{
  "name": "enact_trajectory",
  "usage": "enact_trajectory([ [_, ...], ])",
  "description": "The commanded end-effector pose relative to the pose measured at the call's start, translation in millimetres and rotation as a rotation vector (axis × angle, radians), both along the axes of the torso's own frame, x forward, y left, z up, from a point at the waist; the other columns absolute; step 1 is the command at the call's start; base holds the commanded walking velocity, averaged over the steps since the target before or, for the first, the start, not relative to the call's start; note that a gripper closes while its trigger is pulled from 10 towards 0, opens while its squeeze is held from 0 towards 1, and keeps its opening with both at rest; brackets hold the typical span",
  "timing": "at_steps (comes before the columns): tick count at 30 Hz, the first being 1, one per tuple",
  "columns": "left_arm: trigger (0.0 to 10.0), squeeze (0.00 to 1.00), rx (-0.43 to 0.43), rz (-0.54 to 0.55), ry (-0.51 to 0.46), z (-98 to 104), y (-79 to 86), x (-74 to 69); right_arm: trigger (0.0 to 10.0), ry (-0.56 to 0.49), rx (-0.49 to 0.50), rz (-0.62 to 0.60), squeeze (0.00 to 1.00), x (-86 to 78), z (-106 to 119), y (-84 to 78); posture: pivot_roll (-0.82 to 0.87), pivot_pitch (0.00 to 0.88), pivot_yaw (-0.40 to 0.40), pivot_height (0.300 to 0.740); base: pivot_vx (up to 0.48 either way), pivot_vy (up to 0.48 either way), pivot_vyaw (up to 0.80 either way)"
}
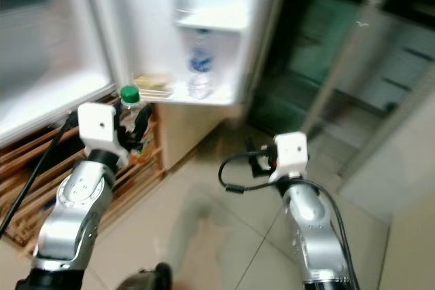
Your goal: Restocking fridge
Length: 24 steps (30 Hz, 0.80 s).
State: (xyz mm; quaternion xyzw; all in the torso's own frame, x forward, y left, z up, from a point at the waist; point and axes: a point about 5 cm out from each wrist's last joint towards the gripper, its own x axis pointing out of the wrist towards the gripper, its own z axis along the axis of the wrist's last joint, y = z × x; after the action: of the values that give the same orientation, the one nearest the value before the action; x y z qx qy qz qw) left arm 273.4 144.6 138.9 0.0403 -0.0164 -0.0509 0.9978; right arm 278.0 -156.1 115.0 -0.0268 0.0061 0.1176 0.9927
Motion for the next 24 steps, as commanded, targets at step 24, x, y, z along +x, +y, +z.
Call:
enact_trajectory([
  [24, 10.0, 0.00, -0.045, -0.130, -0.086, 19, -40.9, 24.8, 10.0, -0.005, -0.012, -0.049, 0.12, 4.3, -6, -6.9, -0.06, 0.000, -0.038, 0.740, 0.472, 0.000, 0.00],
])
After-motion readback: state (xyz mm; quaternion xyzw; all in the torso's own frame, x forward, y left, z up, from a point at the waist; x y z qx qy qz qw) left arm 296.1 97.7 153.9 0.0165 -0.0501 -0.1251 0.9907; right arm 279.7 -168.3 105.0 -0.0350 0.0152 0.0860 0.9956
